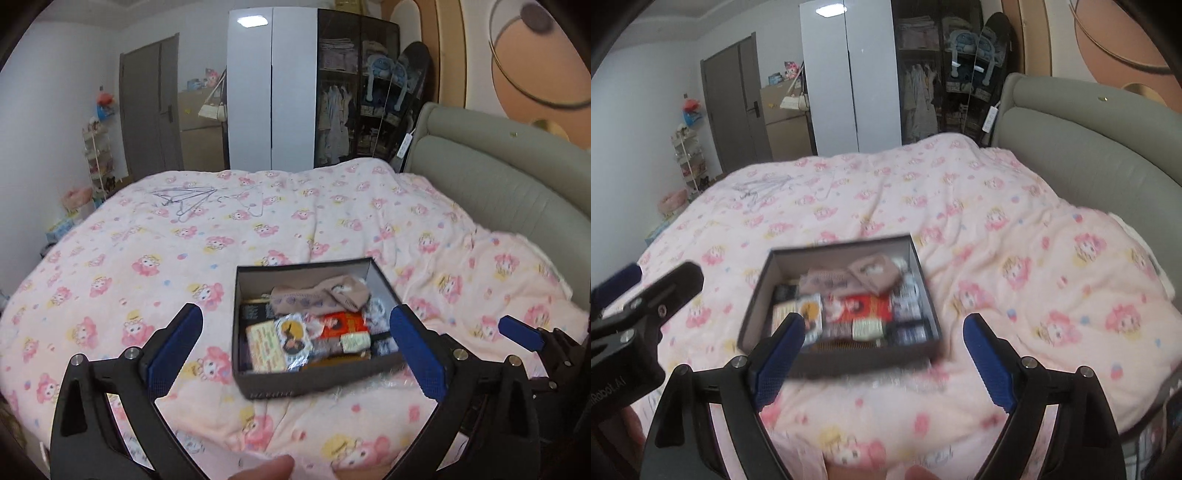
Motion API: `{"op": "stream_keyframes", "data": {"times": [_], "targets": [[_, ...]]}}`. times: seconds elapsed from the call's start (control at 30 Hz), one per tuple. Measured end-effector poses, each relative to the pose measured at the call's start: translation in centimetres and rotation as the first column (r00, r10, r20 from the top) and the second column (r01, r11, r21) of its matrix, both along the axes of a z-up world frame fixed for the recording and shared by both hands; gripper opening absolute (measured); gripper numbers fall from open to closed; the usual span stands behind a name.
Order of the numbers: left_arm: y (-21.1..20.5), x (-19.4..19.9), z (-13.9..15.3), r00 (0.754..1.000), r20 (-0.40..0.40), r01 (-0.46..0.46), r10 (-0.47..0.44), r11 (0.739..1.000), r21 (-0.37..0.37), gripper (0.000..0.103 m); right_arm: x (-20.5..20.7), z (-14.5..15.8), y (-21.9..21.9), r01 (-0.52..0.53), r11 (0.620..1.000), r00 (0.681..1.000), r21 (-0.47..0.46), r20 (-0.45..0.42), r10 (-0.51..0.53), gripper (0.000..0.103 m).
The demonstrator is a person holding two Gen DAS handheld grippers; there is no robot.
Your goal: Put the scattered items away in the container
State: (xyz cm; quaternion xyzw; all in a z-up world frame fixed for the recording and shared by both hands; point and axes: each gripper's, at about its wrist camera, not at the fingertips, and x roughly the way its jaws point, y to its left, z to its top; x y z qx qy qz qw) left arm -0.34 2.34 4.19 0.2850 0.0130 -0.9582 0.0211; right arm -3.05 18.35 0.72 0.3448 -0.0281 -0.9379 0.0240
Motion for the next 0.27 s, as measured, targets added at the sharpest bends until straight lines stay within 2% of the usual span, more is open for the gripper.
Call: {"op": "stream_keyframes", "data": {"times": [0.1, 0.17, 0.27], "targets": [[0.6, 1.8, -0.9, 1.0, 0.012, 0.008, -0.008, 1.0, 0.013, 0.102, 2.1, -0.7, 0.6, 0.006, 1.0, 1.0, -0.025, 0.009, -0.006, 0.087], [0.7, 2.6, -1.3, 1.0, 0.017, 0.019, -0.02, 0.999, 0.039, 0.102, 3.0, -0.7, 0.9, 0.017, 1.0, 1.0, -0.011, -0.002, -0.017, 0.087], [0.8, 3.1, -1.7, 1.0, 0.017, 0.001, -0.002, 1.0, 0.028, 0.102, 3.3, -1.0, 1.2, 0.02, 1.0, 1.0, 0.01, -0.006, -0.02, 0.087]]}}
